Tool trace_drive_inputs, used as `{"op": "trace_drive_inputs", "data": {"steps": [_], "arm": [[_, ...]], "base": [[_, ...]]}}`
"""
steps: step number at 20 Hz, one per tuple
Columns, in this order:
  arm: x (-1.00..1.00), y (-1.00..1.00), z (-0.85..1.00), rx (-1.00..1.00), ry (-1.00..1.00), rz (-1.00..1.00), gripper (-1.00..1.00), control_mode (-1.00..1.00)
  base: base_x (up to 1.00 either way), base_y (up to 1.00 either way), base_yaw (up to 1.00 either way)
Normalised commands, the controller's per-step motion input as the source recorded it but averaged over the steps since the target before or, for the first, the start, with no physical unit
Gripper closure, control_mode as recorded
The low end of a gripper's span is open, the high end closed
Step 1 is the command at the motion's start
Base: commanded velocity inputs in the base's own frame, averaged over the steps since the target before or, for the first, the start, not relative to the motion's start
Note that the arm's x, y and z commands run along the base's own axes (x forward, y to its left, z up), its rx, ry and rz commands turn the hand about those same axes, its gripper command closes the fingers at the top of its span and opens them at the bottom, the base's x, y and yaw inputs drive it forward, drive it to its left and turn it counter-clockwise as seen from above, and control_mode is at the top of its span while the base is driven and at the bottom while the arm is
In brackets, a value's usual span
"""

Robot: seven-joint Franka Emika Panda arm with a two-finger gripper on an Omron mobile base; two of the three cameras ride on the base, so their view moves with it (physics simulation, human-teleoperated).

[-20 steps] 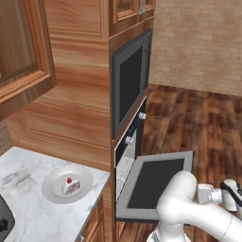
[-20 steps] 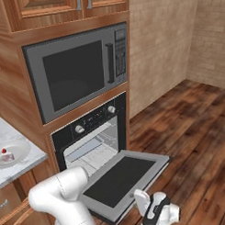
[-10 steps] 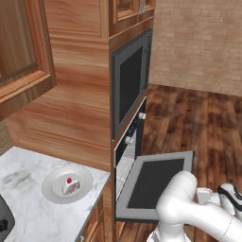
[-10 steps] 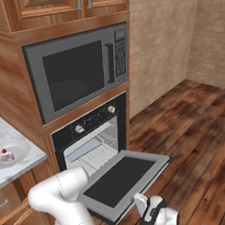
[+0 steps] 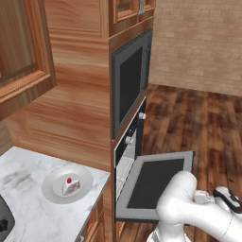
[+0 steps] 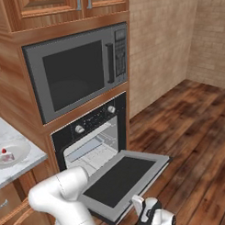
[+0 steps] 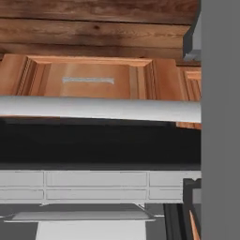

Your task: Take the baked cake out of the oven and place it on the plate for cooling. Then close the oven door.

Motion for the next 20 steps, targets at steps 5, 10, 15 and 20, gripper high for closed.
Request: {"op": "trace_drive_inputs", "data": {"steps": [5, 10, 15, 20], "arm": [[0.20, -0.21, -0.44, 0.14, 0.00, 0.08, -1.00, -1.00], [0.30, -0.06, -0.49, 0.18, 0.00, 0.12, -1.00, -1.00], [0.44, 0.01, -0.48, 0.27, 0.00, 0.20, -1.00, -1.00], [0.45, 0.15, -0.41, 0.32, 0.00, 0.25, -1.00, -1.00]], "base": [[0.00, 0.00, 0.00], [0.00, 0.00, 0.00], [0.00, 0.00, 0.00], [0.00, 0.00, 0.00]]}}
